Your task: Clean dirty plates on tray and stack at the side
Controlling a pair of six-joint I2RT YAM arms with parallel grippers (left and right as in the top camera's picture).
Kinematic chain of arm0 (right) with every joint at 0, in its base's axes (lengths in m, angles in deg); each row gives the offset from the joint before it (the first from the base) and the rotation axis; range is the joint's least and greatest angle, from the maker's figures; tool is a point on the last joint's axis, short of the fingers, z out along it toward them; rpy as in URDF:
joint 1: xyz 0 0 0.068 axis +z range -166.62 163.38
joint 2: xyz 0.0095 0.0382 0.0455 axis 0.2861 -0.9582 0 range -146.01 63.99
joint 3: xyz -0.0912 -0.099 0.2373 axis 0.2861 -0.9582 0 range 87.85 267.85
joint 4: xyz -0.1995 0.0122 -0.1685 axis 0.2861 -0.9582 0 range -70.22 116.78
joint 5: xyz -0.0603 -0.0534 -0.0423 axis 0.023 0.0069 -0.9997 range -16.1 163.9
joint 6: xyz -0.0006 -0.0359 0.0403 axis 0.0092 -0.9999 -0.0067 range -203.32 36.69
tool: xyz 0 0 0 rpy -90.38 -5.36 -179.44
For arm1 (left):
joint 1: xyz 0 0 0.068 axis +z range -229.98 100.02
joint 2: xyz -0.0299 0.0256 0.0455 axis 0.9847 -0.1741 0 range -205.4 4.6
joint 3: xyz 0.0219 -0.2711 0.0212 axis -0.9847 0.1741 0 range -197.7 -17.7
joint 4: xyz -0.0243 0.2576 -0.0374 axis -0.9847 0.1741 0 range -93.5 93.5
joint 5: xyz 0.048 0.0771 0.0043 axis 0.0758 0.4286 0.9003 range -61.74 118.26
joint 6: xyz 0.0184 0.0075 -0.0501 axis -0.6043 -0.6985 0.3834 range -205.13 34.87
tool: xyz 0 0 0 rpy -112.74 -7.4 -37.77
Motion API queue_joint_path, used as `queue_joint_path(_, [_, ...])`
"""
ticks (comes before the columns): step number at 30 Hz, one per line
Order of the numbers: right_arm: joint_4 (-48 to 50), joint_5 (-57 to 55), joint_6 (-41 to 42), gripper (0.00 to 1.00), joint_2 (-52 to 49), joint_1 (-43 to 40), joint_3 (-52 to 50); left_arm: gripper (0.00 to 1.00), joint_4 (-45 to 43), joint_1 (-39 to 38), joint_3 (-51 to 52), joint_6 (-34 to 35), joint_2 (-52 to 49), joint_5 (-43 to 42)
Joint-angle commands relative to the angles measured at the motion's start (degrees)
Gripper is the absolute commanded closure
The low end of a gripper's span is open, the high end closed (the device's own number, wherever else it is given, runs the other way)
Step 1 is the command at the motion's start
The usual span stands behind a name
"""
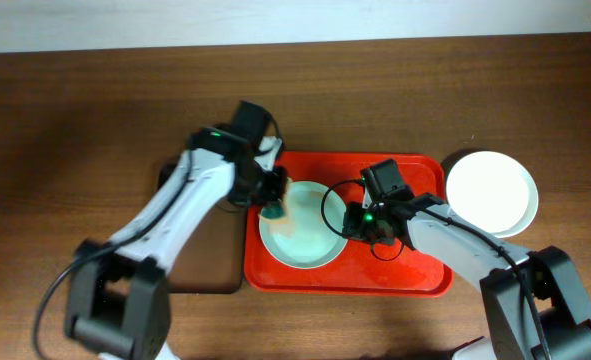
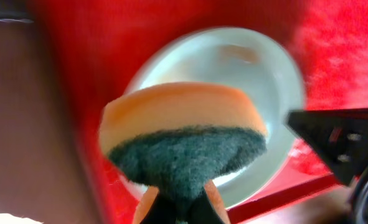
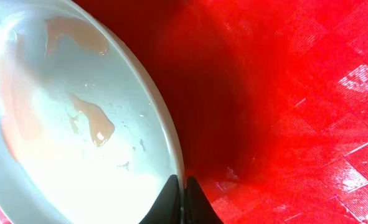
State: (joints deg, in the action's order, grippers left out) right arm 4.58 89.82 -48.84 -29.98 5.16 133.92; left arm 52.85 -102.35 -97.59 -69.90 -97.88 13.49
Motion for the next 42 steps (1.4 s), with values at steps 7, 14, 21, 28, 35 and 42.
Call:
queue_joint_path(7, [-0.1, -1.4, 0.3, 0.95, -0.4, 0.4, -0.2, 1.00, 6.3, 13.0, 8.6, -1.2, 5.4, 17.8])
queue_joint_path(14, [-0.1, -1.4, 0.3, 0.95, -0.4, 0.4, -0.2, 1.00, -7.8, 13.0, 22.6, -1.3, 5.4, 17.8])
queue_joint_path(21, [-0.1, -1.4, 0.3, 0.95, -0.4, 0.4, -0.2, 1.00, -12.4, 13.0, 26.8, -3.5, 5.4, 17.6])
queue_joint_path(28, [-0.1, -1.4, 0.3, 0.85, -0.4, 0.4, -0.2, 0.60, -8.2, 13.1, 22.9, -2.9, 8.5, 17.6])
queue_joint_path(35, [-0.1, -1.6, 0.3, 0.63, -0.4, 0.4, -0.2, 0.01, -6.5, 17.0, 17.2, 0.5, 26.1, 17.6])
queue_joint_path(42, [0.0, -3.3, 0.3, 0.60, -0.5, 0.4, -0.2, 0.01, -6.3, 26.5, 17.2, 3.7, 35.1, 17.6])
